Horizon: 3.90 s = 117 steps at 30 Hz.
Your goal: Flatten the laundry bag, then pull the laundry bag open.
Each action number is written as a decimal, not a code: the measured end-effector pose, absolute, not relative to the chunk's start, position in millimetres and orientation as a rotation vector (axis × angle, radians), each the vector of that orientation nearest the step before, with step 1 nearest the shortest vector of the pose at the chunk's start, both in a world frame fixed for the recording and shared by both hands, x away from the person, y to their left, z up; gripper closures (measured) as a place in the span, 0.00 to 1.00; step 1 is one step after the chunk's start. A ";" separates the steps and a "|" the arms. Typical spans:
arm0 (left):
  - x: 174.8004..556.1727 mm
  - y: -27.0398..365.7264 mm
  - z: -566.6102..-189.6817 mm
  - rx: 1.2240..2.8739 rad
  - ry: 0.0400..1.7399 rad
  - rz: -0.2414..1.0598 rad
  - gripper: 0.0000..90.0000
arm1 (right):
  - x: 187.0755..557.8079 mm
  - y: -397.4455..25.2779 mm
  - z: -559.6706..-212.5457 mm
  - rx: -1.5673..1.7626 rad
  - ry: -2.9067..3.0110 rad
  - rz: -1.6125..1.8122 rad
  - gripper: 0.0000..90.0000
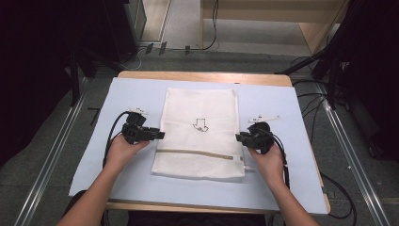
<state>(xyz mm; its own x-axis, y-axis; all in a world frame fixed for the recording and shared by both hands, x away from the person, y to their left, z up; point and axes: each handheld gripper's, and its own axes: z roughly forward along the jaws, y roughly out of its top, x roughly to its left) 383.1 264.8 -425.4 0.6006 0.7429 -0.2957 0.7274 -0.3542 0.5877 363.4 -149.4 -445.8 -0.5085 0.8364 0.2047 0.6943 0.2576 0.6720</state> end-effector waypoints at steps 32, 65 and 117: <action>377.0 198.3 -409.4 2.185 0.982 -0.050 0.56 | 318.2 -149.4 -455.6 1.422 2.512 1.019 1.00; 364.1 110.8 -425.5 2.322 0.833 -0.186 0.67 | 318.1 -145.0 -464.0 1.391 2.512 0.990 1.00; 375.6 46.4 -456.5 2.326 0.989 -0.427 0.97 | 312.9 -136.4 -462.2 1.361 2.509 0.952 1.00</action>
